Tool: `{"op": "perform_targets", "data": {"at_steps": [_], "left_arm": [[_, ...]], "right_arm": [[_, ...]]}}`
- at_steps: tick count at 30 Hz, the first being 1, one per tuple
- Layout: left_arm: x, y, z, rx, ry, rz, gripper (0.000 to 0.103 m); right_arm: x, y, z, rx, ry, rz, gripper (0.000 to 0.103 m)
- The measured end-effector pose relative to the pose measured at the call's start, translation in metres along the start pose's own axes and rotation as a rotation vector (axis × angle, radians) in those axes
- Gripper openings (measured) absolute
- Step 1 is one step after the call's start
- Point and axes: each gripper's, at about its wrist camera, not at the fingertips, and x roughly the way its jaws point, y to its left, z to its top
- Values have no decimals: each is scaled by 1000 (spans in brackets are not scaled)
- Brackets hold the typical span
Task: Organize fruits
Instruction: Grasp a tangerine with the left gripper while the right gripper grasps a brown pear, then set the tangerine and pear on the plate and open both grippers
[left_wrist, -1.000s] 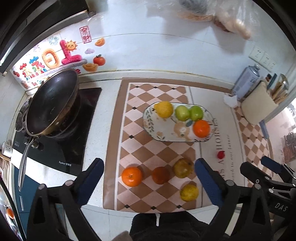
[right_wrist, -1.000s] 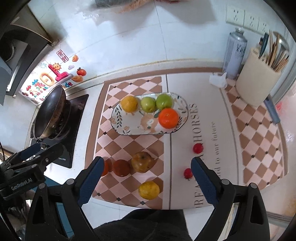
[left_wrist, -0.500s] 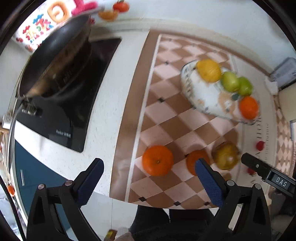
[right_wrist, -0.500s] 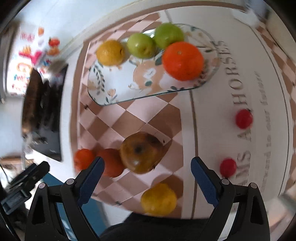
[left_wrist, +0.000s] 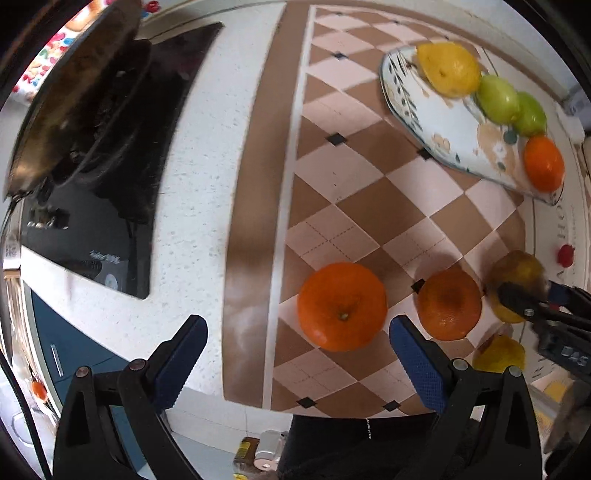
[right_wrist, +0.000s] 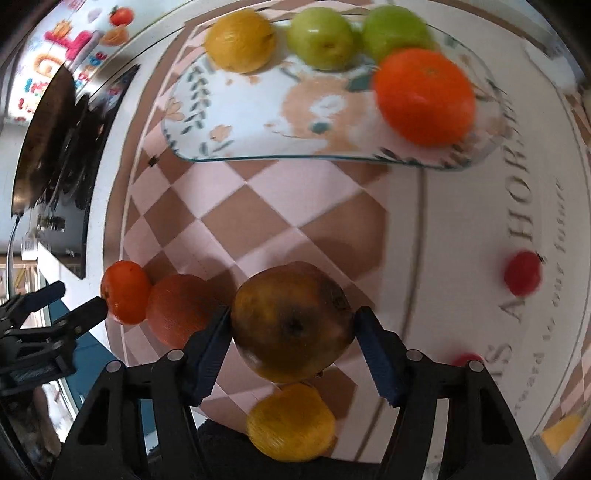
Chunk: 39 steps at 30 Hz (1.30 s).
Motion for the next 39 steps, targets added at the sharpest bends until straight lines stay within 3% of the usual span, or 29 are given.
{"op": "perform_targets", "data": {"at_steps": [4,8,10,13,17,22,28,34,39], "left_arm": [[22,-5,5,21,46,-28,101],[36,-5,7,-2,63,-107,97],[40,-4,8,-17,56,-147,75],[42,-9,8,-19,42,-176,62],[38,-27,5,41,13,-108,62],[38,-27,3,21,22,-132,61],[36,-13,-7,-2,17,-149,61],[-7,-11,4,-11,-49,-204,61],[-51,-30,38,8,-129,-266,61]], "right_arm": [[-12,-25,-8,65,-11,-6,70],[-11,-43,-7,111,-2,2,70],[-10,-50,-7,132,1,17,70],[-8,-53,-5,153,-1,44,71],[-9,-64,-2,194,-3,86,71],[-2,-67,-1,205,23,111,71],[-2,-59,-3,183,-6,86,70],[-33,-42,8,144,-79,120,70],[-55,-22,46,86,-133,119,70]]}}
